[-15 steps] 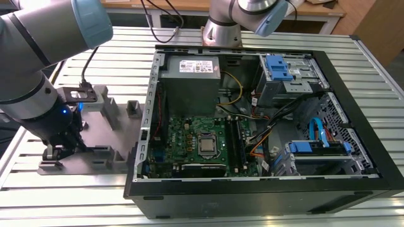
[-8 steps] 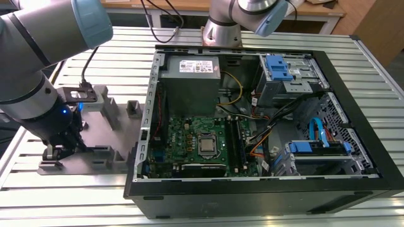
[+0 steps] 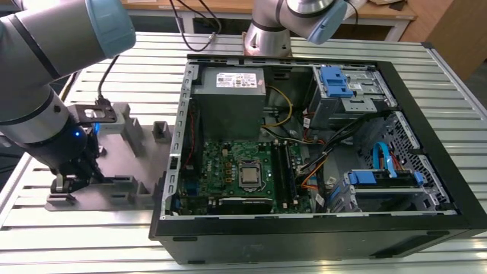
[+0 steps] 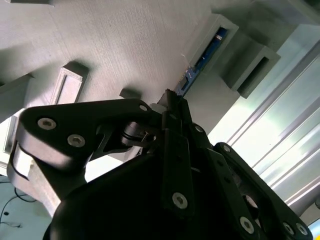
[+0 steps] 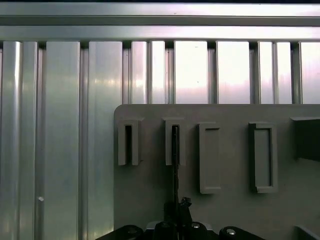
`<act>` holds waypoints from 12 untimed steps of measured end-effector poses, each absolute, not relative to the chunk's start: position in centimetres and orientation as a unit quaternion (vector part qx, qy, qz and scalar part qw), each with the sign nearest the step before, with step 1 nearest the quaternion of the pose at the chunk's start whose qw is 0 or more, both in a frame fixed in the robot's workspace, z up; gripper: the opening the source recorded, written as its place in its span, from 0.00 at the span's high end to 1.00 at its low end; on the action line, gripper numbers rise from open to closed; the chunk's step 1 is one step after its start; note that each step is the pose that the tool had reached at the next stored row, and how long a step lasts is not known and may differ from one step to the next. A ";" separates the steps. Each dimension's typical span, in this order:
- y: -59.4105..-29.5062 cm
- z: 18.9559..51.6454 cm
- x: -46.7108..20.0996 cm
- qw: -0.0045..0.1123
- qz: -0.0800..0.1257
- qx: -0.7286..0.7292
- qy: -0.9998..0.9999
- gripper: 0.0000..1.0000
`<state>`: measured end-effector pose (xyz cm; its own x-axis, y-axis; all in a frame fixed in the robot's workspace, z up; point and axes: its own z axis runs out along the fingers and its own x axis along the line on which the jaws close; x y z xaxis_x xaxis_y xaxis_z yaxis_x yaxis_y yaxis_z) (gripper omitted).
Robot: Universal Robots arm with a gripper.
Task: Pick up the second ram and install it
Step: 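Pick up the second ram and move it above second insertion slot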
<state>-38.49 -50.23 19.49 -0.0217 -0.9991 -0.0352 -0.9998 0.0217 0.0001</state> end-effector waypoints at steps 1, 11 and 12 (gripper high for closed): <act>-50.2 19.6 -38.5 0.013 0.012 -0.699 0.715 0.89; -50.2 21.0 -38.5 0.013 0.012 -0.699 0.715 0.89; -50.2 21.1 -38.5 0.013 0.012 -0.699 0.715 0.89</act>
<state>-38.48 -50.23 21.09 -0.0217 -0.9991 -0.0353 -0.9998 0.0217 0.0000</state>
